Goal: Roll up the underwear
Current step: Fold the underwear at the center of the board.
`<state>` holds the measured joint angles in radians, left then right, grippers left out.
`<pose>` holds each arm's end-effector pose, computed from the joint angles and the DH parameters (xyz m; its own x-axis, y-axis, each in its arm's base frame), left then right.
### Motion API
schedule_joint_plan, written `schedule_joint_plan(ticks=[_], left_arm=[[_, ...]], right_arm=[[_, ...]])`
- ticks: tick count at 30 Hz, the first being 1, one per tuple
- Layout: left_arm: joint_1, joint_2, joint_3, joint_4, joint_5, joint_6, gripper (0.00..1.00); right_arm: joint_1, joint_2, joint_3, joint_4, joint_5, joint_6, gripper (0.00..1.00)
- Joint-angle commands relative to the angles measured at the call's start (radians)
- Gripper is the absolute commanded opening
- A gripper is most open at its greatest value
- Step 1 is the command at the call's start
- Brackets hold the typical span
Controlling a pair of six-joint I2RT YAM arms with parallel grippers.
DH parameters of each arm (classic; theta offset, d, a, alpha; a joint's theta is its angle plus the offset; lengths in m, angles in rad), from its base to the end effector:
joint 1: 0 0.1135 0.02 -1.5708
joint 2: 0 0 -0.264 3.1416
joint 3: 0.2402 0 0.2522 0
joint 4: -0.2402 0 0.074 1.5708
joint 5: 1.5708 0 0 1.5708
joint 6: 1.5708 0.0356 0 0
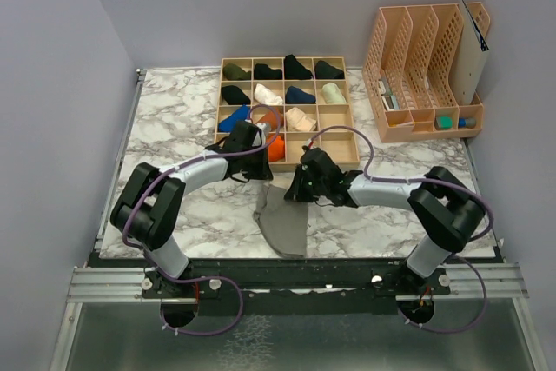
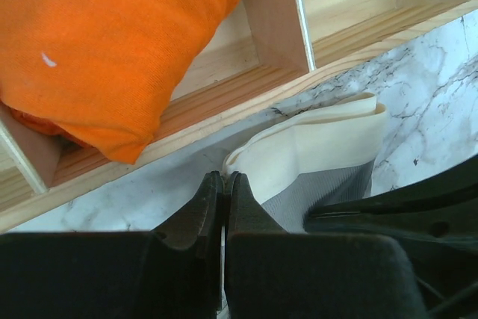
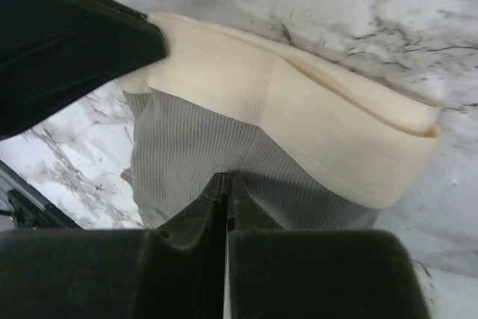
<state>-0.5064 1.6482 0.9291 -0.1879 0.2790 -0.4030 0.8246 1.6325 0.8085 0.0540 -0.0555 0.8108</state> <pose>0.2846 -0.1691 0.1753 -0.8747 0.0540 -0.4817 0.2953 0.8475 -0.4412 0.2194 0.2402 0.1617 -0.8766 0.1180 -0.4666 -0.1812 0.8173 0.5470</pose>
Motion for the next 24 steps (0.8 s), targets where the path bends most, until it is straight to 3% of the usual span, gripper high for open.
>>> schedule_joint_plan(ticks=[1, 9, 13, 18, 24], left_arm=[[-0.004, -0.024, 0.013, -0.017, -0.025, -0.003, 0.0], [-0.007, -0.071, 0.013, -0.011, -0.002, -0.048, 0.0], [-0.012, -0.113, 0.016, 0.0, 0.02, -0.103, 0.0], [-0.014, -0.117, 0.02, -0.01, 0.009, -0.165, 0.0], [-0.031, -0.088, 0.038, -0.031, -0.051, -0.183, 0.0]], right_arm=[[0.005, 0.064, 0.025, 0.091, -0.096, 0.002, 0.04], [0.004, 0.203, 0.075, -0.044, 0.042, 0.031, 0.04], [0.005, 0.248, 0.079, -0.04, 0.024, 0.041, 0.04], [0.005, 0.184, 0.022, 0.044, -0.003, 0.047, 0.06], [0.005, 0.061, 0.001, 0.116, -0.125, 0.02, 0.16]])
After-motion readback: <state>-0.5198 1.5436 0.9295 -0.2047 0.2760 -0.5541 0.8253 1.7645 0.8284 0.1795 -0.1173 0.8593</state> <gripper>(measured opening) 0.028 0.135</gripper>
